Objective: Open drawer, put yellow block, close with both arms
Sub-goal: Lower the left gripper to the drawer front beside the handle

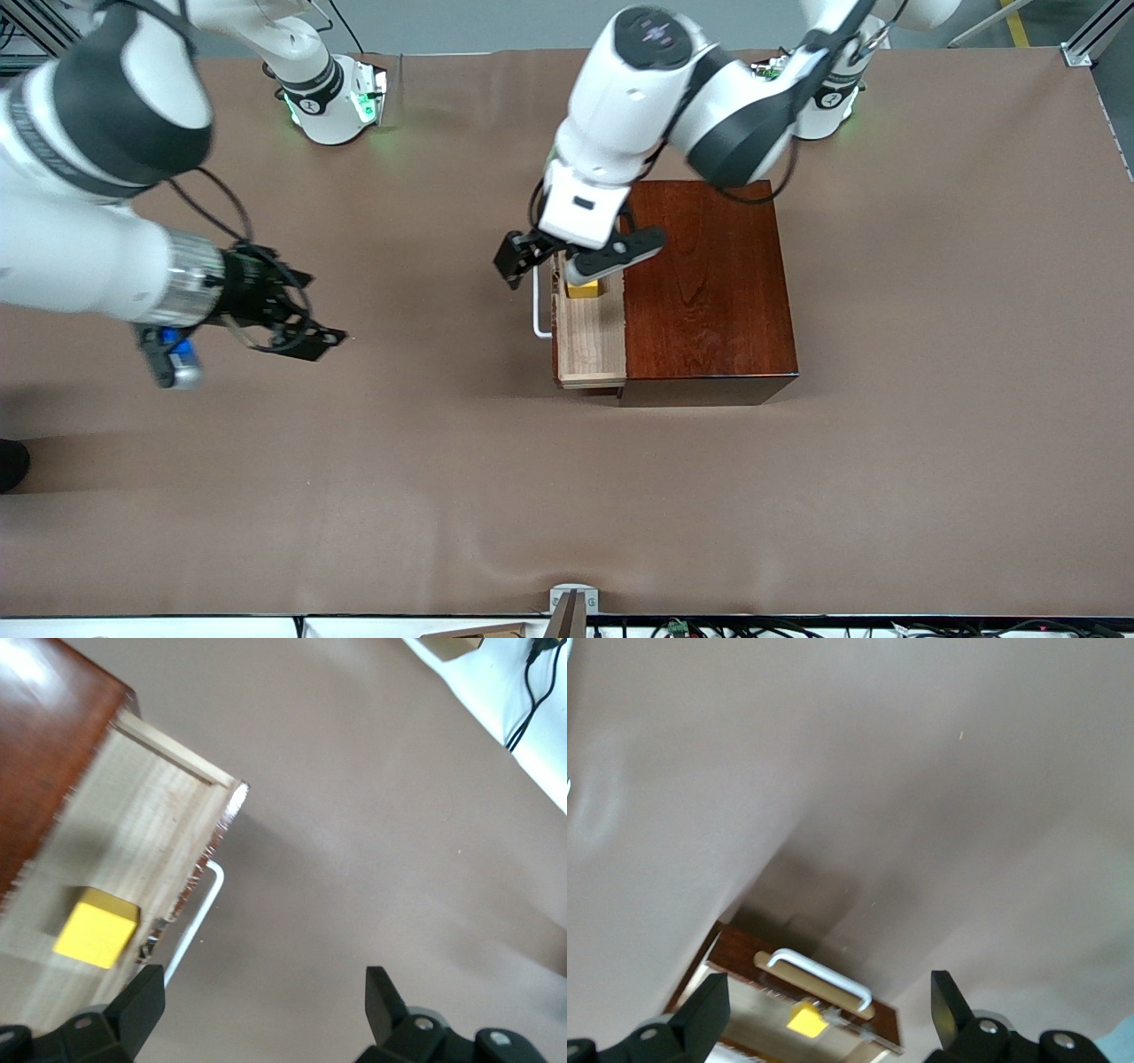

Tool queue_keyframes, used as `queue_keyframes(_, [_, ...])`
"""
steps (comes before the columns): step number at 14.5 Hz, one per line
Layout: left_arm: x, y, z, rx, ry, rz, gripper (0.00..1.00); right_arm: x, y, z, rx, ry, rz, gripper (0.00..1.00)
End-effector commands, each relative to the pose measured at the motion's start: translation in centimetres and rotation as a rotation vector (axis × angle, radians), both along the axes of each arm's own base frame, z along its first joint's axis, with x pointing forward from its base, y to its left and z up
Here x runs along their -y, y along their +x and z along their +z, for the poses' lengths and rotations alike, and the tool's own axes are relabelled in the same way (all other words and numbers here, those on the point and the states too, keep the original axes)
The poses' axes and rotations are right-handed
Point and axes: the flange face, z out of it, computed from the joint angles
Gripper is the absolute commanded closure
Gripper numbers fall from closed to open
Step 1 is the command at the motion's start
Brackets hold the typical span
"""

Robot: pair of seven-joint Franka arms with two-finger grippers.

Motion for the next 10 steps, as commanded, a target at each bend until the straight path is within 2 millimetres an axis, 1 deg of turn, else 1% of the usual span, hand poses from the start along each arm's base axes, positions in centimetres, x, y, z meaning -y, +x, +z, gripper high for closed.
queue_keyframes(1, [3.4, -0.2, -3.5, 0.033, -0.010, 0.053, 0.00, 5.2, -0.2, 1.2, 0.036, 0.023, 0.126, 0.00])
queue_keyframes(2, [5.1, -1.0, -4.7, 0.041, -0.034, 0.101, 0.00, 6.9, -0.3, 1.7, 0.056, 0.032, 0.171, 0.00])
queue_keyframes(3, [6.2, -1.6, -5.7, 0.047, -0.041, 0.136, 0.00, 8.5, -0.3, 1.9, 0.079, 0.017, 0.218, 0.00])
queue_keyframes(5, [8.0, -2.6, -9.3, 0.033, -0.019, 0.183, 0.00, 9.9, -0.6, 2.0, 0.097, -0.050, 0.347, 0.00])
queue_keyframes(6, [8.6, -2.8, -10.7, 0.023, -0.026, 0.219, 0.00, 10.5, -0.8, 2.3, 0.109, -0.080, 0.414, 0.00])
queue_keyframes(8, [9.3, -2.9, -12.7, -0.001, -0.067, 0.313, 0.00, 11.8, -1.2, 2.9, 0.128, -0.129, 0.556, 0.00])
queue_keyframes(9, [9.5, -2.9, -13.7, -0.023, -0.071, 0.362, 0.00, 13.0, -1.3, 3.3, 0.140, -0.136, 0.613, 0.00])
queue_keyframes(10, [9.9, -3.6, -14.5, -0.047, -0.068, 0.405, 0.00, 14.1, -1.5, 3.6, 0.155, -0.130, 0.661, 0.00])
